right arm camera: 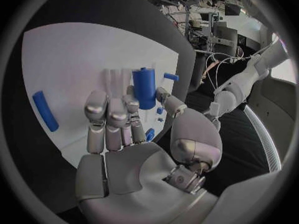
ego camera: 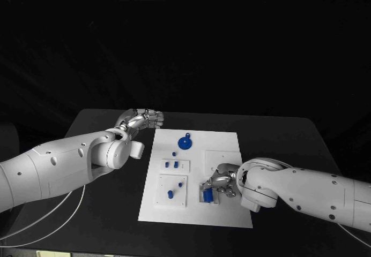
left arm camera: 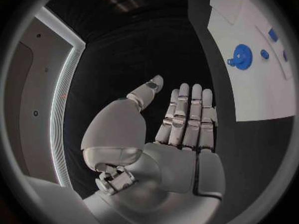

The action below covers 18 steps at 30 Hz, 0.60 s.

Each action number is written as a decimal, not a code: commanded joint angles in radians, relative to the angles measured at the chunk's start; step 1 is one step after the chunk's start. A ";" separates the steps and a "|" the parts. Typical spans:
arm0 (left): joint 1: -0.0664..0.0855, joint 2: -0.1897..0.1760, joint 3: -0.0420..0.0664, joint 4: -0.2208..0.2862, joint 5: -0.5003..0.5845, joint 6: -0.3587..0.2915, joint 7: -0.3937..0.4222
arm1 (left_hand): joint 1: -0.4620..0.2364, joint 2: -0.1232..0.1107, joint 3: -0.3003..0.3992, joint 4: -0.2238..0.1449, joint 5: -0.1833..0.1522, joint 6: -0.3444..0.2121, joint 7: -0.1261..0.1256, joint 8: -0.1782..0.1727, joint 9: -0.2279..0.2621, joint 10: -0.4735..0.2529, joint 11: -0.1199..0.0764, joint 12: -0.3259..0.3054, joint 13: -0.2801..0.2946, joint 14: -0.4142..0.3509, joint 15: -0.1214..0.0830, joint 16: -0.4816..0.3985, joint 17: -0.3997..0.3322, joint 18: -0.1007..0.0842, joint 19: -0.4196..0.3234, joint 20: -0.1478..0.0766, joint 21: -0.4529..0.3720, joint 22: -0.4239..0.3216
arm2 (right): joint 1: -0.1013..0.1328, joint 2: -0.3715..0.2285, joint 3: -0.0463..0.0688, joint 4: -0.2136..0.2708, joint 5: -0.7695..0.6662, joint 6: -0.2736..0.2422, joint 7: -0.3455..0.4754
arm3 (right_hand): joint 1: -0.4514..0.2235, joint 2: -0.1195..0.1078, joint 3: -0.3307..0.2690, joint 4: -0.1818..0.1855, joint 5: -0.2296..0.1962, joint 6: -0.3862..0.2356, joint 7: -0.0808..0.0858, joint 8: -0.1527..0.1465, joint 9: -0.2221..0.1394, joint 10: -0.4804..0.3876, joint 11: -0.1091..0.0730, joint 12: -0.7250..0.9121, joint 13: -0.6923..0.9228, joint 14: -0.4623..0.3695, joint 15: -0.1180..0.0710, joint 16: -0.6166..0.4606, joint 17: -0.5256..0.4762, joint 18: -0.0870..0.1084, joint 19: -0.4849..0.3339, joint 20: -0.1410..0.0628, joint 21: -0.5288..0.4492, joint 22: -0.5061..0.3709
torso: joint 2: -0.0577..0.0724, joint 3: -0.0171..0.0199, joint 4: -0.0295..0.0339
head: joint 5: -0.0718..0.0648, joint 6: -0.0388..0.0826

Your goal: Assemble the parts on the task board

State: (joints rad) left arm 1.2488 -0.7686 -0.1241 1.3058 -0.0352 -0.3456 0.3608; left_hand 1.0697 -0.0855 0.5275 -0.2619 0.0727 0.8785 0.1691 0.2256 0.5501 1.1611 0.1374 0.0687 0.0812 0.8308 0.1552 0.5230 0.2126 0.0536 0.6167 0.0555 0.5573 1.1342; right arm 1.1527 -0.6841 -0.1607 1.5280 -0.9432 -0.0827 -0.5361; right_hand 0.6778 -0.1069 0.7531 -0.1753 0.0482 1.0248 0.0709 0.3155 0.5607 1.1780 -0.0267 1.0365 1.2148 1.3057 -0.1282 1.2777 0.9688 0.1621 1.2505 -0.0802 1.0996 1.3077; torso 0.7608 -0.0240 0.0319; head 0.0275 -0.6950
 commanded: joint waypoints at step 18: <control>0.001 0.000 0.001 0.003 0.004 0.015 0.004 | -0.009 0.002 -0.002 0.006 -0.007 -0.007 0.000 0.007 -0.002 -0.001 0.004 0.004 -0.001 0.003 0.005 -0.005 0.002 0.016 0.001 0.004 -0.008 0.002 | -0.012 0.012 -0.007 -0.013 -0.022 0.001 -0.011 | -0.027 -0.078 -0.014 0.009 0.001 0.002 0.013 -0.010 -0.001 0.001 -0.001 -0.010 0.003 -0.001 -0.006 -0.012 0.002 0.100 -0.001 -0.007 0.003 0.013 | 0.000 -0.0006 -0.0004 | 0.005 -0.004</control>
State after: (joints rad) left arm 1.2488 -0.7695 -0.1241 1.3061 -0.0351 -0.3449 0.3596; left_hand 1.0697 -0.0855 0.5275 -0.2619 0.0727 0.8779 0.1686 0.2295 0.5493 1.1612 0.1374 0.0687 0.0814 0.8308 0.1552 0.5226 0.2133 0.0525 0.6167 0.0555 0.5535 1.1350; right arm 1.1457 -0.6783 -0.1644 1.5154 -0.9548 -0.0920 -0.5426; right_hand 0.6511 -0.1794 0.7397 -0.1639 0.0467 1.0315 0.0839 0.3099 0.5687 1.1798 -0.0250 1.0328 1.2168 1.3040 -0.1265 1.2711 0.9698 0.1694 1.2506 -0.0801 1.0996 1.3080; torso 0.7610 -0.0243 0.0321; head 0.0318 -0.6983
